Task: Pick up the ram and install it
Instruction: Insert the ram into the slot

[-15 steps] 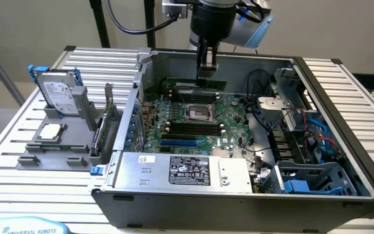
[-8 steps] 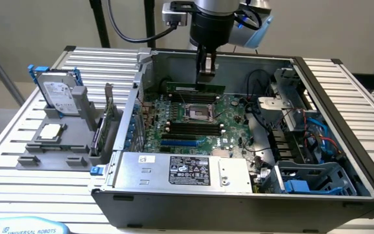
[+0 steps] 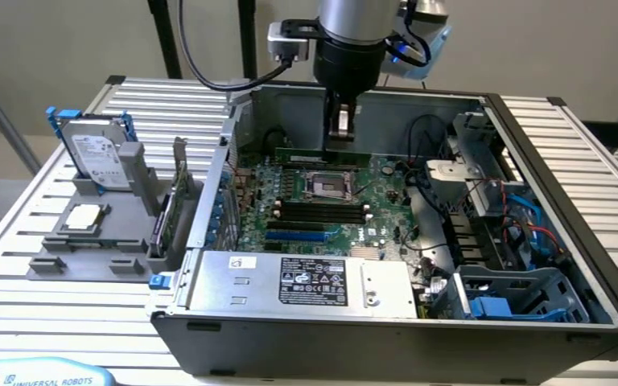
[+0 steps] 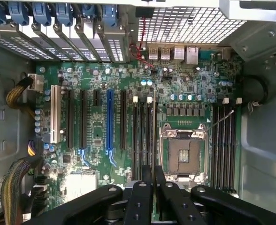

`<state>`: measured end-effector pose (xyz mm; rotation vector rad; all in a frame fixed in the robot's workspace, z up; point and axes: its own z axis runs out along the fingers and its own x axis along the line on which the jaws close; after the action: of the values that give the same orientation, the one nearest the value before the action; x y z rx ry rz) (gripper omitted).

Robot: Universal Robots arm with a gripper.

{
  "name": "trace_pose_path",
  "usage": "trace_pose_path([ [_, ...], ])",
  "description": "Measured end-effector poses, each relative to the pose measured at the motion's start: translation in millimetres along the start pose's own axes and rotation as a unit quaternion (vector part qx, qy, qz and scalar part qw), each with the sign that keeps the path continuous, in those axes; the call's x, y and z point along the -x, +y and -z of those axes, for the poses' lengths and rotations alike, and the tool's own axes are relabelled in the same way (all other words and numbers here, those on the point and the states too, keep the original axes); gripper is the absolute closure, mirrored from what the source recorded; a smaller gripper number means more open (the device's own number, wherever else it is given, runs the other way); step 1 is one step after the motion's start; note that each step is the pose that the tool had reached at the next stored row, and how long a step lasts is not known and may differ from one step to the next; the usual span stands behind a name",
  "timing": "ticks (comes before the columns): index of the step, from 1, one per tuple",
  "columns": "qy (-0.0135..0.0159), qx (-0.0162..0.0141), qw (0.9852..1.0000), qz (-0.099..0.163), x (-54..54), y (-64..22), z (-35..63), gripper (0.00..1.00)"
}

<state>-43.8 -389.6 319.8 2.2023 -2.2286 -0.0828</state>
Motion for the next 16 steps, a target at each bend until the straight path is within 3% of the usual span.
trace_pose_path([
  [16,0.0,0.0,1.0,0.0,-8.7,-9.1,-28.4,0.87],
])
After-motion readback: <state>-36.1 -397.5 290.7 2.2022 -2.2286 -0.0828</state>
